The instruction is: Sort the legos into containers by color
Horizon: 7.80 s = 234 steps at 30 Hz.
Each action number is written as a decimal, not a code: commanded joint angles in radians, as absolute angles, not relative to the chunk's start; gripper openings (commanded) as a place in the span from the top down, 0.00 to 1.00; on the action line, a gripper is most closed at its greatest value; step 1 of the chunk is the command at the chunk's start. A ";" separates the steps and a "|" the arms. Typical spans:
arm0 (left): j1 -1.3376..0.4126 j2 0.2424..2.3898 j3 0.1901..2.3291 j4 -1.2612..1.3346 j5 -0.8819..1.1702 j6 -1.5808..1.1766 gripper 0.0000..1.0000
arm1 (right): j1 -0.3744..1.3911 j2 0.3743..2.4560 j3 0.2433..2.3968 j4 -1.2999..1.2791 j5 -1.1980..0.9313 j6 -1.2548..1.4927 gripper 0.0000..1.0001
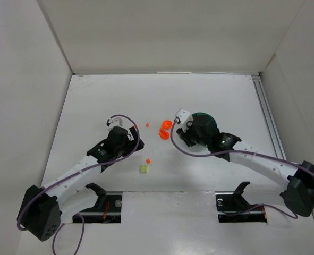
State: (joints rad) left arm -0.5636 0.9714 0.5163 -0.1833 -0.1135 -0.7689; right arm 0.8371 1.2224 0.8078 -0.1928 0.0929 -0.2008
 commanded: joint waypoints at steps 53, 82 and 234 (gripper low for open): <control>-0.607 1.048 0.532 -0.144 -0.064 -0.750 0.00 | 0.230 1.301 0.979 -0.302 -0.178 -0.255 0.48; -1.026 1.368 0.652 -0.442 -0.339 -0.997 0.43 | 0.221 1.042 0.874 -0.345 0.008 -0.284 0.32; -0.635 0.739 0.449 -0.123 -0.233 -0.784 0.00 | 0.643 1.910 1.526 -0.318 -0.133 -0.346 0.34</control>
State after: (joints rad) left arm -0.6392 0.7441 0.4549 -0.1379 -0.2588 -0.8009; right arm 0.7418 1.9011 1.4700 -0.2993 0.1162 -0.2317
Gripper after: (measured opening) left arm 0.997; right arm 0.666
